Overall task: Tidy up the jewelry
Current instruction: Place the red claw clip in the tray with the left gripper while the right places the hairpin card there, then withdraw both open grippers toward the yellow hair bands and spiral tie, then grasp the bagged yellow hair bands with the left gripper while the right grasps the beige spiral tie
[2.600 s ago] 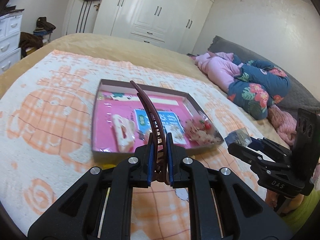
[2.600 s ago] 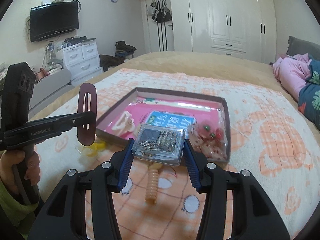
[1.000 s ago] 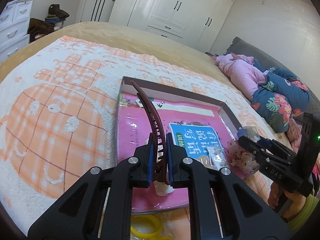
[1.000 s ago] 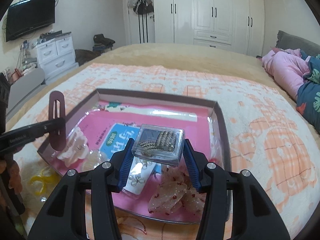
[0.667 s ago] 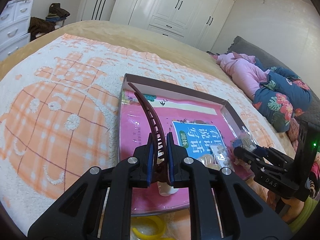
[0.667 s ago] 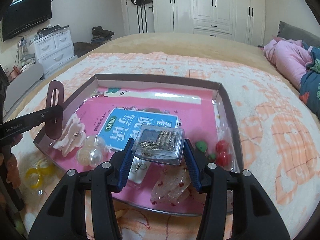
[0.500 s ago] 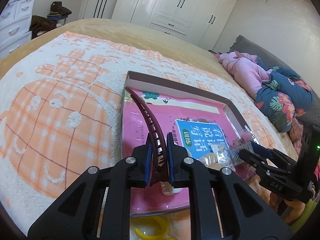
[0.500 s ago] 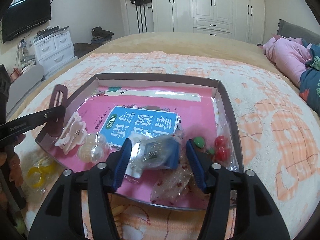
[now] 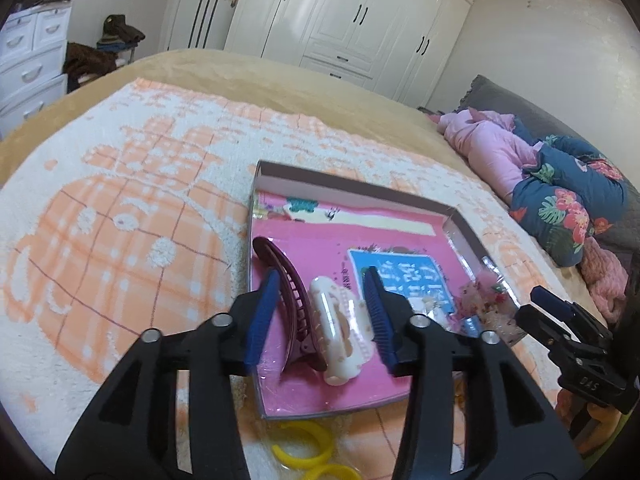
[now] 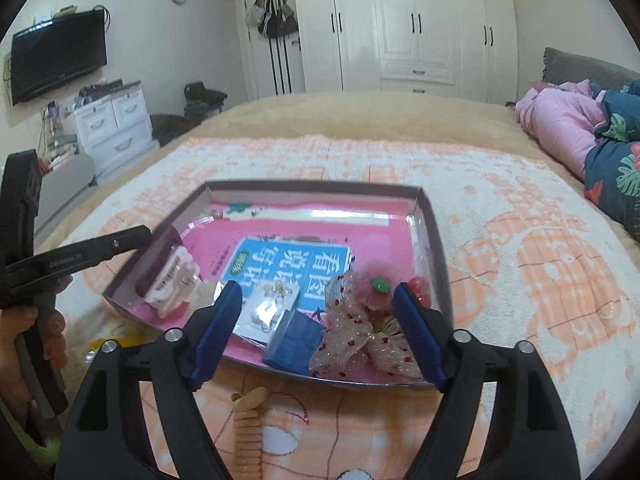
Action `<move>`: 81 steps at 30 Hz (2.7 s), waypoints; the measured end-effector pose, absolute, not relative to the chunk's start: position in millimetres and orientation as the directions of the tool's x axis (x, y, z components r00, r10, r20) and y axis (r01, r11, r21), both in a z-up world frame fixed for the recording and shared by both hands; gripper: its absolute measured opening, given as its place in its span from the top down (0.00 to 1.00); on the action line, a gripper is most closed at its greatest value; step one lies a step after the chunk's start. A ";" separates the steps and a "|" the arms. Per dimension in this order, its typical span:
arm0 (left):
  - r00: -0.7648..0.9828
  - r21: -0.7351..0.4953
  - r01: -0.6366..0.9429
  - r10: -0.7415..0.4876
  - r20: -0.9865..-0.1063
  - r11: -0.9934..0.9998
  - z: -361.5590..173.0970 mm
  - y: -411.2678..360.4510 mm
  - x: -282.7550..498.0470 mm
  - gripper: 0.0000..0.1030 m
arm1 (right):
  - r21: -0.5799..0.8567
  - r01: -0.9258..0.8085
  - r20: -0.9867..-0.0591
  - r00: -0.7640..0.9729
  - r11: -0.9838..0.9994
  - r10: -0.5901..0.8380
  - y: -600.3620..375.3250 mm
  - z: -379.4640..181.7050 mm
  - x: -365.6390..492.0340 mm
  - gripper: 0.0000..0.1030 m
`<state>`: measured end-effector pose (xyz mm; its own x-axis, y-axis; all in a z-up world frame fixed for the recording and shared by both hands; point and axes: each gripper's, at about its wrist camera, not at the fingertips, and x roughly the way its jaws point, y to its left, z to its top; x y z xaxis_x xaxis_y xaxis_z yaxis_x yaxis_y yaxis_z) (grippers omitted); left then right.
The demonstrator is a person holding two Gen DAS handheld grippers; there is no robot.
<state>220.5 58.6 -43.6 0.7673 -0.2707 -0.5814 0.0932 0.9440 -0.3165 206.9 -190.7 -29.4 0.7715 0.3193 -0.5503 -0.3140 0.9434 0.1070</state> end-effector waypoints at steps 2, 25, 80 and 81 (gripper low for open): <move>0.779 -0.314 0.098 -0.270 -0.566 0.944 -36.0 58.2 215.2 0.57 | 0.111 -0.316 -0.519 0.790 0.942 0.326 -194.9 -20.4 198.1 0.21; 0.836 -0.282 0.085 -0.223 -0.502 0.956 -4.4 59.5 141.0 0.11 | 0.093 -0.369 -0.456 0.810 0.925 0.369 -198.6 -1.2 141.5 0.11; 0.661 -0.241 0.093 -0.240 -0.711 0.966 -93.5 49.0 140.2 0.66 | 0.139 -0.610 -0.704 0.493 0.780 0.511 -133.7 -78.3 104.5 0.83; 0.660 -0.250 0.099 -0.251 -0.708 0.963 -91.8 49.6 136.5 0.67 | 0.140 -0.608 -0.699 0.498 0.781 0.513 -135.7 -75.7 102.8 0.83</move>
